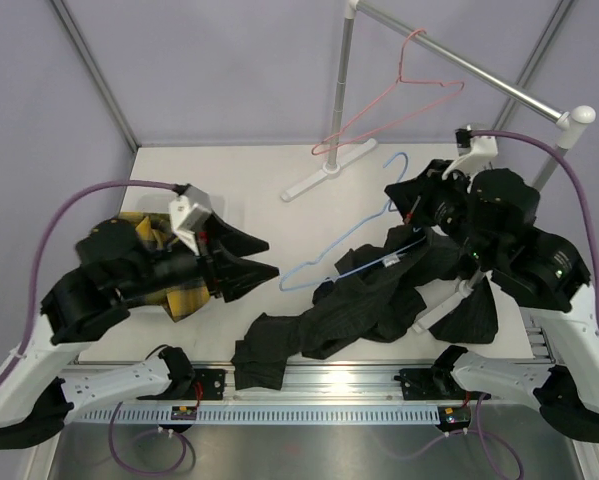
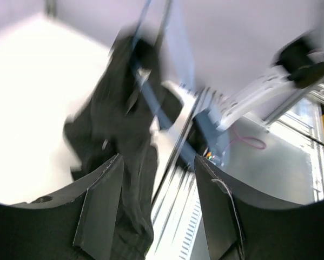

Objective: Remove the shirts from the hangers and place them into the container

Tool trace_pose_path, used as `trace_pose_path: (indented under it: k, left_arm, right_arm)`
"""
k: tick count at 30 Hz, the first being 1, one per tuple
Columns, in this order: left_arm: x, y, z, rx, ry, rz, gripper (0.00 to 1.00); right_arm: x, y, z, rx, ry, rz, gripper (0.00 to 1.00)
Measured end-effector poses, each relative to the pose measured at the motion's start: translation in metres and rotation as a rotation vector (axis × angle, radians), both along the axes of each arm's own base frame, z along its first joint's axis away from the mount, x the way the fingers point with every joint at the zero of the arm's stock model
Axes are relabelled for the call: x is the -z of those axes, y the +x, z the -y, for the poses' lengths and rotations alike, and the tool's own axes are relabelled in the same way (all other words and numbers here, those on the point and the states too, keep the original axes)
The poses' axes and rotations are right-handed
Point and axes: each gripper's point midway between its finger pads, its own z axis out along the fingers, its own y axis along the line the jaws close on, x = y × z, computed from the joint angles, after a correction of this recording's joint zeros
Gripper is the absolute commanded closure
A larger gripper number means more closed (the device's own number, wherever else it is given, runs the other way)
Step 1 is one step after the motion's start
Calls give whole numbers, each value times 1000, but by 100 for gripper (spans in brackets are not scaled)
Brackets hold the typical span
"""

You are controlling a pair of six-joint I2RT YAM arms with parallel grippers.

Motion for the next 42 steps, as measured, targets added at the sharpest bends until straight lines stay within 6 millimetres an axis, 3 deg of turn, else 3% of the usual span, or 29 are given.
trace_pose_path:
  k: [3,6,9,12,16,19,26,32,40,42]
  left_arm:
    - [-51,-17,-14,55,-79,125,41]
    - [-63,-30,-30,68,-103,179,40]
    - [-50,-35,-34,81,-81,168,40]
    - [-28,-35,-26,110,-35,129,39]
    - [1,-33,-12,152,22,70,40]
    - [12,-35,-3,188,28,43,40]
    - [13,-40,5,241,9,27,40]
    - [7,-41,8,255,-16,32,41]
    - [18,-35,20,260,8,-5,42]
    - [23,-33,24,261,19,-25,59]
  right_arm:
    - [31,3,-8,-24,-73,-64,100]
    - [34,-2,-4,-35,-92,-66,100]
    - [27,-9,3,-40,-86,-39,100]
    - [23,-12,2,-57,-82,-28,100]
    - [25,-9,-8,-90,-86,-36,100]
    - [30,-3,-18,-107,-97,-51,100]
    - [42,9,-36,-139,-121,-80,100]
    - [40,9,-38,-148,-114,-71,100]
    - [37,8,-39,-153,-108,-66,100]
    - [34,9,-40,-158,-104,-61,100]
